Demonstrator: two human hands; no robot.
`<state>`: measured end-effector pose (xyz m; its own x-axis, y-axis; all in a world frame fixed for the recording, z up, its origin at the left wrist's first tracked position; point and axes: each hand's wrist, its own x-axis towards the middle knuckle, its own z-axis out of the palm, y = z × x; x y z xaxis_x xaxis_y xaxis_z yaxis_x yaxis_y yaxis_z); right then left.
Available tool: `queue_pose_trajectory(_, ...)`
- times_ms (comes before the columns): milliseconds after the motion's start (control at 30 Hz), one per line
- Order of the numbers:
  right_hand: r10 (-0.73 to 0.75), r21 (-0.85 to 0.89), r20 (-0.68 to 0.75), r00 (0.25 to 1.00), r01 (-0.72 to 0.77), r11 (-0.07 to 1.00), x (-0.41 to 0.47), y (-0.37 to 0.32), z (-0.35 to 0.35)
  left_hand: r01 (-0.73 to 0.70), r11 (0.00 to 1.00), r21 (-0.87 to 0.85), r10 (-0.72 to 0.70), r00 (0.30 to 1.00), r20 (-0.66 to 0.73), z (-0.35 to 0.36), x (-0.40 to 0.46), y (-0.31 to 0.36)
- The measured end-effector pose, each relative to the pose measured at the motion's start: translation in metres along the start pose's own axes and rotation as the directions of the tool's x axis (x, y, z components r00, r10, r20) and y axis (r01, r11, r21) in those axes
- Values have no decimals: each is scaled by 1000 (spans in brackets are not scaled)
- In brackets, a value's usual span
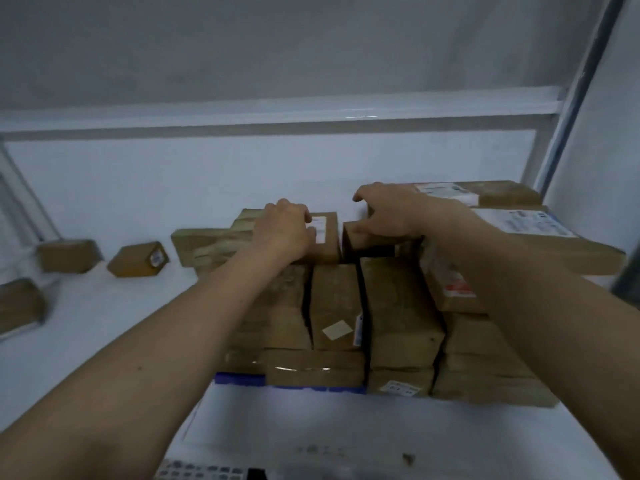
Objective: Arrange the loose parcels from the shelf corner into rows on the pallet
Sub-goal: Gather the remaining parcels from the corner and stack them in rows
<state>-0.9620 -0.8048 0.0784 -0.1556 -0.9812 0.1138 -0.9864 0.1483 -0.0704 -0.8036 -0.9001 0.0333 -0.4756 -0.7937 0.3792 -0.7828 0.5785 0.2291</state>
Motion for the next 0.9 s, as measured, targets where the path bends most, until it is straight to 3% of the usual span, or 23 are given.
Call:
queue_pose_trajectory(400,-212,46,171,962,207,977,57,-227,54,278,949,146,-303,933,196,-84,-76,-237)
queue_pose_trajectory(667,-227,98,230,946,209,973,85,-351,122,388,915,114,-404,877,258,-89,-136,-356)
queue_pose_trajectory(900,-164,113,344,925,133,985,107,-401,175,398,912,99,-407,848,340,-76,-144,-416)
